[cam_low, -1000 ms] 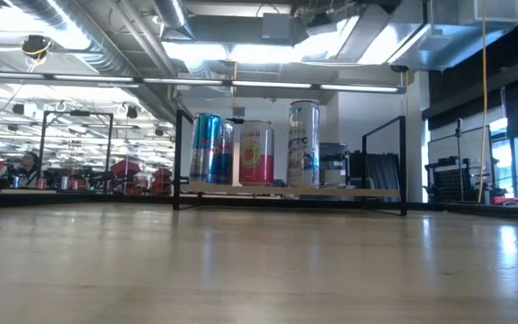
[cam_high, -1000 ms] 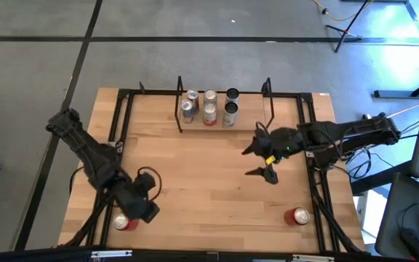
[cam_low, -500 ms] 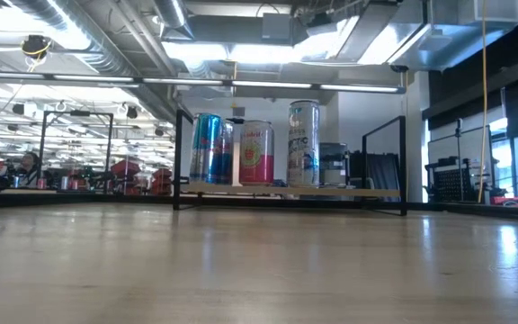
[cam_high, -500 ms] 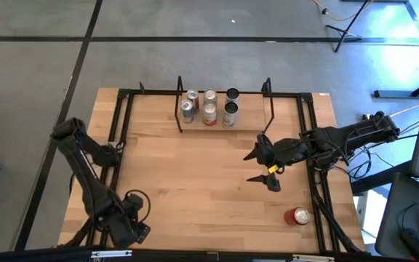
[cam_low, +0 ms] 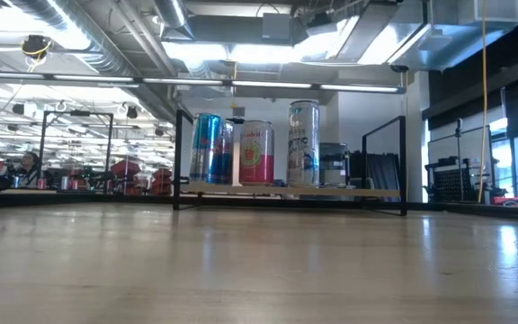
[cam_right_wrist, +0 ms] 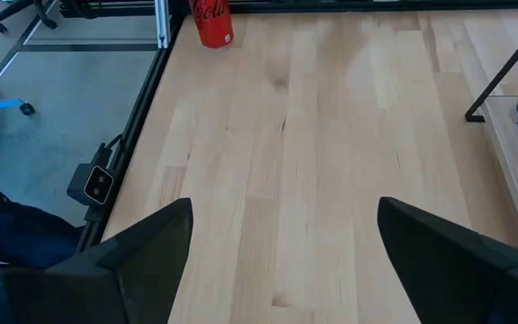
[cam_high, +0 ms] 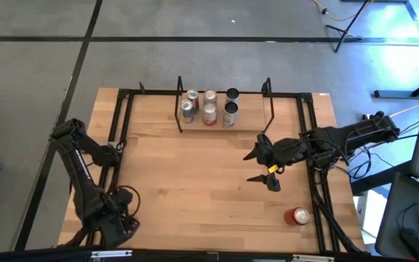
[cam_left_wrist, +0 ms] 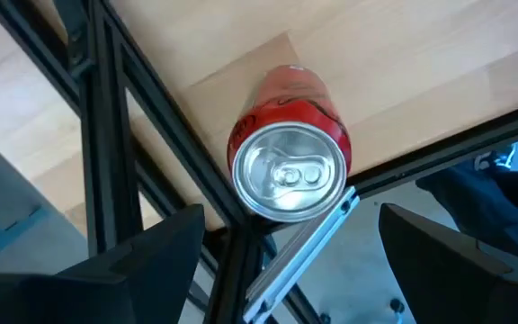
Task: Place canned beverage on shelf
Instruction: Put the left red soda can on the shelf
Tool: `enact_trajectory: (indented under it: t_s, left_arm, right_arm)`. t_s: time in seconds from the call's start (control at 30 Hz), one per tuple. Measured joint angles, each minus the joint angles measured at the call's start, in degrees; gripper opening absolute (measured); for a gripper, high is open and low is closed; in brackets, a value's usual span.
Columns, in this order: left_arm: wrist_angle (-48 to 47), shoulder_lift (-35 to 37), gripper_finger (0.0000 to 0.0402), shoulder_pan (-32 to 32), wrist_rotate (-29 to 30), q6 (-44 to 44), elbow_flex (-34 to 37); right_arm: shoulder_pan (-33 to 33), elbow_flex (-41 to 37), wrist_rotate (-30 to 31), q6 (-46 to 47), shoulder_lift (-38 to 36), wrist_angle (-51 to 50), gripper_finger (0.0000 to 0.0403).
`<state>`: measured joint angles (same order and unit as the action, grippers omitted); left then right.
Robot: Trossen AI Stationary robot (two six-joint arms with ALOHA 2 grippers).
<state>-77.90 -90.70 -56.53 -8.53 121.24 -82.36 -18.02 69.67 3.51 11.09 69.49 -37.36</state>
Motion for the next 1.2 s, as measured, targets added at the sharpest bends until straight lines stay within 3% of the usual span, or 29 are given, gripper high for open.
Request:
enact_trajectory:
  t_s: [0.87,1.2]
  left_arm:
    - [17.5,0.1,0.0320,-1.0,-1.4,-1.2,15.2]
    - [17.5,0.2,0.0275,-1.0,-1.6,-2.0,15.7]
  right_arm:
    - [0.0,0.0,1.0,-1.1,0.0,-0.2,0.0340]
    - [0.0,0.0,1.0,-1.1,0.0,-0.1,0.0340]
